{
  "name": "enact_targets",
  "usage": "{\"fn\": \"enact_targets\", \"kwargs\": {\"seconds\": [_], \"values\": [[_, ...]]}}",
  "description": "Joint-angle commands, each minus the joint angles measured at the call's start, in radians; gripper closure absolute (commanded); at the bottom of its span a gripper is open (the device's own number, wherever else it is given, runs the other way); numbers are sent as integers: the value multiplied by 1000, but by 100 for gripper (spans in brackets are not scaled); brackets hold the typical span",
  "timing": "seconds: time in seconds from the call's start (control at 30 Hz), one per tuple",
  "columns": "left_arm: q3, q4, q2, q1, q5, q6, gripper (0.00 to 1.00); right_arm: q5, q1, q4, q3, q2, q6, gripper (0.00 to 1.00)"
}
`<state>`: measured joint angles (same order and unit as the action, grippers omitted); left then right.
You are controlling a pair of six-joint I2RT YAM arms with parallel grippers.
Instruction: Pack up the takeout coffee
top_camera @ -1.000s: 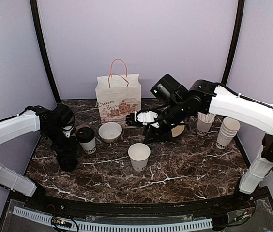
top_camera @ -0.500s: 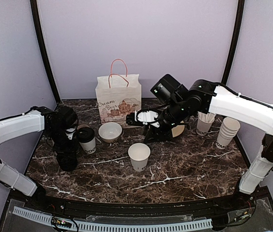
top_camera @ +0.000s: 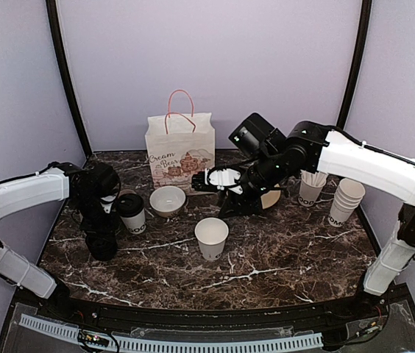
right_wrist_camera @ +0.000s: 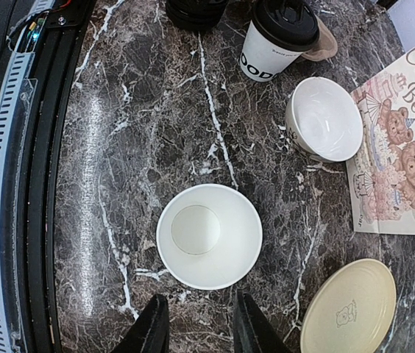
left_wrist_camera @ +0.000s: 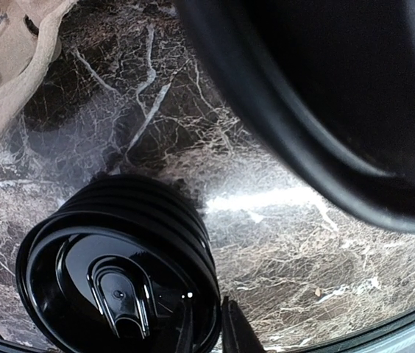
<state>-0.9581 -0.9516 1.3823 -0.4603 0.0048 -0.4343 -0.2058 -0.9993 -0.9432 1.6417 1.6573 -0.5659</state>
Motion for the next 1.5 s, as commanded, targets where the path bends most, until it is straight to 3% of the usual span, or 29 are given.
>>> {"fn": "enact_targets", "kwargs": {"seconds": [0.0, 0.3, 0.53, 0.67, 0.83, 1.0, 1.1, 1.27, 1.47], "values": [[-8, -37, 7, -7, -28, -11, 83, -7, 8, 8, -5, -4, 11, 71], [-93, -124, -69, -15, -26, -20, 94, -5, 7, -2, 19, 1, 6, 71], [-163, -178, -146, -14, -9, -19, 95, -10, 7, -12, 43, 17, 4, 71], [-216, -142, -175, -15, 75, 0, 95, -18, 8, -12, 52, 21, 7, 71], [-305, 117, -238, -15, 339, 37, 97, -189, 80, 8, 125, 19, 60, 71], [-335, 391, -232, -15, 586, -17, 97, -488, 244, 236, 120, -12, 290, 34], [-302, 644, -227, -15, 684, -78, 97, -643, 305, 384, 95, -14, 453, 19], [-208, 1060, -222, -21, 819, -218, 97, -844, 326, 616, 94, 51, 757, 14], [-154, 1274, -201, -49, 870, -277, 97, -984, 323, 1071, 34, 121, 1226, 2]]}}
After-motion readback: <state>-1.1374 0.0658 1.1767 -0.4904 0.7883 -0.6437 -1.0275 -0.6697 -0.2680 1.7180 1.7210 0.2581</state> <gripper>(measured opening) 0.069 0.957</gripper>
